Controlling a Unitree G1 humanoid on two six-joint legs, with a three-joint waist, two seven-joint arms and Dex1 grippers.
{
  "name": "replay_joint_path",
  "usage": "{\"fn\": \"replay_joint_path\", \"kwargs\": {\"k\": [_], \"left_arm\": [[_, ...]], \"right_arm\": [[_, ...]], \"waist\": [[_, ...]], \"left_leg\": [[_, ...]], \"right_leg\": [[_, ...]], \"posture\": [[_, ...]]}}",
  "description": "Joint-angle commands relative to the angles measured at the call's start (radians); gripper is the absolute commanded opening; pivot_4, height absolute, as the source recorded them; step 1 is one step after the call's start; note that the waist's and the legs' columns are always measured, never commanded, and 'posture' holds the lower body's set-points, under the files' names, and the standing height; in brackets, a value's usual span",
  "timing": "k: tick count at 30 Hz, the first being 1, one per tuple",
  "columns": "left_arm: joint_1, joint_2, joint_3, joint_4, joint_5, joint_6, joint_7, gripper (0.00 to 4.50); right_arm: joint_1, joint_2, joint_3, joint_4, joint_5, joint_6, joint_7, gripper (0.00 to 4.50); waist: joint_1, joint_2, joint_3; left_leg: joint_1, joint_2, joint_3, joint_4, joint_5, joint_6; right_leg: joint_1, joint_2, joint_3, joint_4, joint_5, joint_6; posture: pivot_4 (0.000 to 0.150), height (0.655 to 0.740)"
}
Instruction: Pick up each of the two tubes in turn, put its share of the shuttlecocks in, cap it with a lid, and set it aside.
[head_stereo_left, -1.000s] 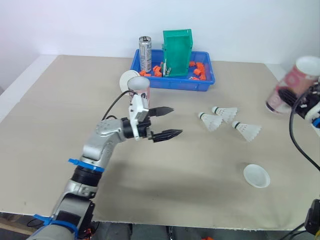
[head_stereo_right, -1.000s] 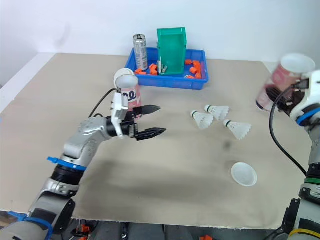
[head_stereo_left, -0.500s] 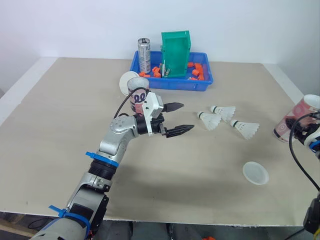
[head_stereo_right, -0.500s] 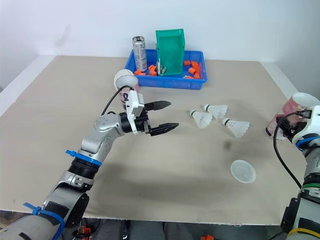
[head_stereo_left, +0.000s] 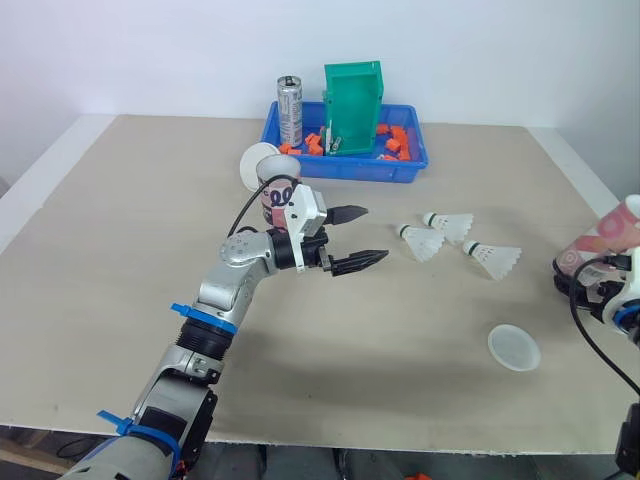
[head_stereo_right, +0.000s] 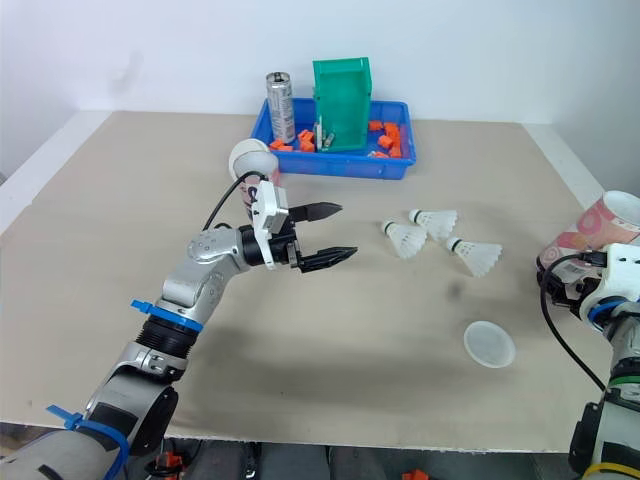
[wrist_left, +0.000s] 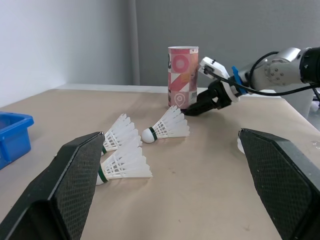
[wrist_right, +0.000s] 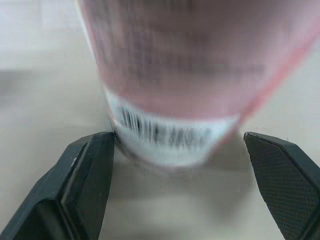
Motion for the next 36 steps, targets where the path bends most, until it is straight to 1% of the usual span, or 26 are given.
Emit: {"fn": "replay_joint_path", "kwargs": {"k": [1, 5, 8, 10, 13, 14, 16, 18, 20, 23, 25, 28, 31, 36], "left_arm": [[-0.008, 0.01, 0.01, -0.031, -0.007, 0.007, -0.012, 4.5], [0.023, 0.04, 0.02, -0.064, -0.017, 0.028, -0.026, 4.5], [0.078, 0.094, 0.027, -0.122, -0.016, 0.05, -0.035, 4.5], [0.121, 0.135, 0.033, -0.154, -0.003, 0.05, -0.029, 4.5], [0.184, 0.175, 0.08, -0.214, -0.032, 0.102, 0.022, 4.5], [0.223, 0.195, 0.114, -0.255, -0.048, 0.144, 0.061, 4.5], [0.289, 0.229, 0.161, -0.333, -0.073, 0.206, 0.108, 4.5], [0.339, 0.25, 0.193, -0.385, -0.088, 0.248, 0.148, 4.5], [0.37, 0.261, 0.219, -0.411, -0.102, 0.281, 0.182, 4.5], [0.405, 0.276, 0.242, -0.413, -0.069, 0.286, 0.247, 4.5], [0.413, 0.276, 0.25, -0.362, -0.03, 0.246, 0.293, 4.5], [0.391, 0.259, 0.251, -0.281, 0.0, 0.182, 0.322, 4.5], [0.354, 0.241, 0.248, -0.195, 0.015, 0.128, 0.331, 4.5], [0.268, 0.211, 0.236, 0.001, 0.061, 0.005, 0.333, 4.5]], "right_arm": [[0.046, -0.06, -0.018, -0.093, 0.015, 0.031, 0.048, 4.44], [0.166, -0.097, -0.072, -0.244, 0.078, 0.107, 0.149, 4.44], [0.284, -0.127, -0.151, -0.362, 0.13, 0.16, 0.204, 4.44], [0.366, -0.135, -0.217, -0.477, 0.172, 0.2, 0.244, 4.44], [0.508, -0.111, -0.308, -0.73, 0.232, 0.258, 0.29, 4.44], [0.562, -0.084, -0.32, -0.887, 0.268, 0.284, 0.299, 4.44], [0.62, -0.039, -0.309, -1.113, 0.317, 0.315, 0.29, 4.44], [0.624, -0.01, -0.273, -1.254, 0.35, 0.344, 0.263, 4.44], [0.608, 0.01, -0.236, -1.343, 0.371, 0.37, 0.235, 4.44], [0.538, 0.046, -0.131, -1.453, 0.402, 0.39, 0.189, 4.44], [0.466, 0.087, -0.046, -1.504, 0.413, 0.396, 0.149, 4.44], [0.406, 0.143, 0.022, -1.516, 0.392, 0.381, 0.098, 4.44], [0.386, 0.183, 0.073, -1.52, 0.364, 0.35, 0.075, 4.44], [0.368, 0.242, 0.145, -1.525, 0.35, 0.33, 0.05, 4.44]], "waist": [[0.0, 0.0, 0.0], [-0.007, 0.0, 0.0], [-0.008, 0.001, -0.001], [-0.009, 0.002, -0.001], [-0.013, 0.002, -0.001], [-0.014, 0.002, -0.001], [-0.022, 0.002, -0.001], [-0.024, 0.001, -0.001], [-0.02, 0.001, -0.001], [-0.013, -0.001, 0.0], [-0.011, -0.002, 0.0], [-0.007, -0.003, 0.0], [0.003, -0.003, -0.001], [0.018, -0.003, -0.001]], "left_leg": [[0.0, 0.0, 0.0, 0.0, 0.0, 0.0], [0.0, 0.0, 0.0, 0.0, 0.0, 0.0], [0.001, 0.0, 0.0, -0.001, 0.0, 0.0], [0.001, 0.0, 0.0, -0.001, 0.0, 0.0], [0.001, 0.0, 0.0, -0.001, 0.0, 0.0], [0.001, 0.001, 0.0, -0.001, 0.0, 0.0], [0.002, 0.001, -0.001, -0.001, 0.0, 0.0], [0.004, 0.002, -0.004, -0.001, 0.0, 0.0], [0.004, 0.001, -0.005, 0.0, 0.001, 0.0], [0.003, 0.0, -0.004, 0.002, 0.002, 0.0], [0.003, 0.0, -0.004, 0.003, 0.002, 0.0], [0.002, 0.0, -0.004, 0.003, 0.002, 0.0], [-0.004, 0.0, -0.005, 0.003, 0.002, 0.001], [-0.005, 0.0, -0.005, 0.001, 0.001, 0.0]], "right_leg": [[0.0, 0.0, 0.0, 0.0, 0.0, 0.0], [0.0, 0.0, 0.0, 0.0, 0.0, 0.0], [0.0, 0.0, 0.0, 0.0, 0.0, 0.0], [0.0, 0.0, 0.0, 0.0, -0.001, 0.0], [0.0, 0.0, 0.0, 0.0, -0.001, 0.0], [0.0, 0.0, 0.0, 0.001, 0.0, 0.0], [0.0, 0.001, 0.0, 0.001, 0.0, -0.001], [0.001, 0.004, 0.0, 0.001, 0.0, -0.005], [0.001, 0.003, -0.001, 0.001, 0.0, -0.007], [0.001, 0.002, -0.001, 0.001, 0.001, -0.007], [0.001, 0.001, 0.0, 0.001, 0.002, -0.007], [0.0, 0.001, -0.001, 0.001, 0.002, -0.008], [-0.003, 0.001, -0.002, 0.0, 0.001, -0.007], [-0.004, 0.002, -0.002, 0.0, 0.001, -0.003]], "posture": [[0.15, 0.7362], [0.15, 0.7362], [0.15, 0.7362], [0.15, 0.7362], [0.15, 0.7362], [0.15, 0.7362], [0.15, 0.7362], [0.15, 0.7362], [0.15, 0.7362], [0.15, 0.7362], [0.15, 0.7362], [0.15, 0.7362], [0.15, 0.7362], [0.15, 0.7362]]}}
